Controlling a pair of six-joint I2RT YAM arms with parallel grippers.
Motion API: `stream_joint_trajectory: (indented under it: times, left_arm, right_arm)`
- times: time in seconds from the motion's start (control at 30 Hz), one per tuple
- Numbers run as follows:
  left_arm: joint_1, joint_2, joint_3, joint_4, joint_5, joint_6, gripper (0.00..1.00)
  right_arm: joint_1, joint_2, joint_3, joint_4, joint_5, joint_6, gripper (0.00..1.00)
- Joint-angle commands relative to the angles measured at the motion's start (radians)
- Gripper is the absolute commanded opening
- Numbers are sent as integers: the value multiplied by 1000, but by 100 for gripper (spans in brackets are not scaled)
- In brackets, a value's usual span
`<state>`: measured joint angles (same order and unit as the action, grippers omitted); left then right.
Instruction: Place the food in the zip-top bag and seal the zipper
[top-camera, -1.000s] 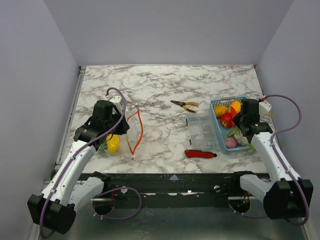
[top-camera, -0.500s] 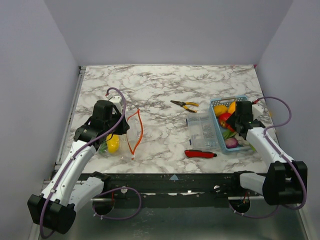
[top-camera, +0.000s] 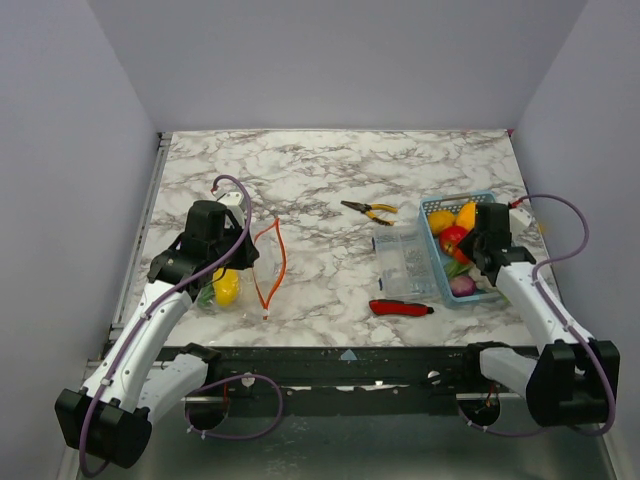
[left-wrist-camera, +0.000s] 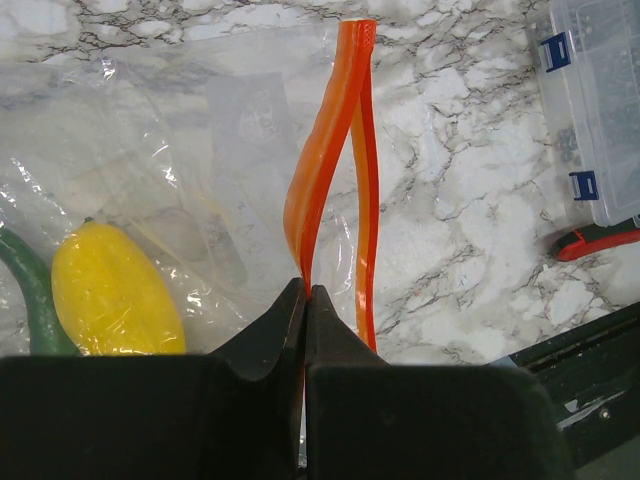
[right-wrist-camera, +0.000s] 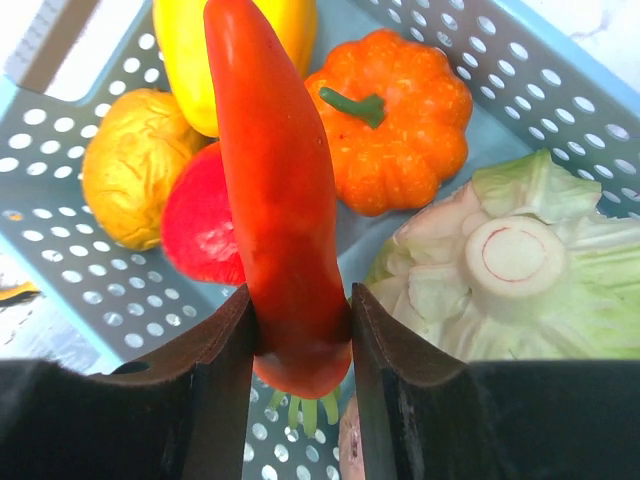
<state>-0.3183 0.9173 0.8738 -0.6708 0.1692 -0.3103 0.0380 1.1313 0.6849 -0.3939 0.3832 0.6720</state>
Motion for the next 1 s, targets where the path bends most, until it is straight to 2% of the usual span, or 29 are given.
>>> stream_joint_trajectory:
  times: [0.0, 0.17, 0.3, 0.37, 0.43, 0.5, 0.67, 0.97]
  left_arm:
    - [-1, -14, 10, 16, 18, 4, 0]
    - [-1, -11, 13, 17, 19, 4, 0]
    - [-1, -8, 13, 16, 19, 4, 0]
    - [-1, -5, 14, 17, 21, 4, 0]
    - [-1, -3, 14, 17, 21, 4, 0]
    - [-1, -2, 13, 16, 20, 4, 0]
    - [-1, 1, 14, 17, 16, 4, 0]
    - [-1, 10, 14, 16, 16, 4, 0]
  right_arm:
    - [-4, -91, 25, -37, -32, -24, 16]
    - [-4, -221, 27, 18, -261, -56, 11]
    - [-4, -237, 4, 168, -669, -54, 7]
    - [-1, -221, -25, 314, -926, 2, 3]
    - [26, -215, -76, 509, -1044, 111, 2]
    - [89, -214, -87, 597, -1066, 166, 2]
    - [268, -164, 26, 529, -1017, 117, 3]
    - [625, 268, 210, 499, -1137, 204, 4]
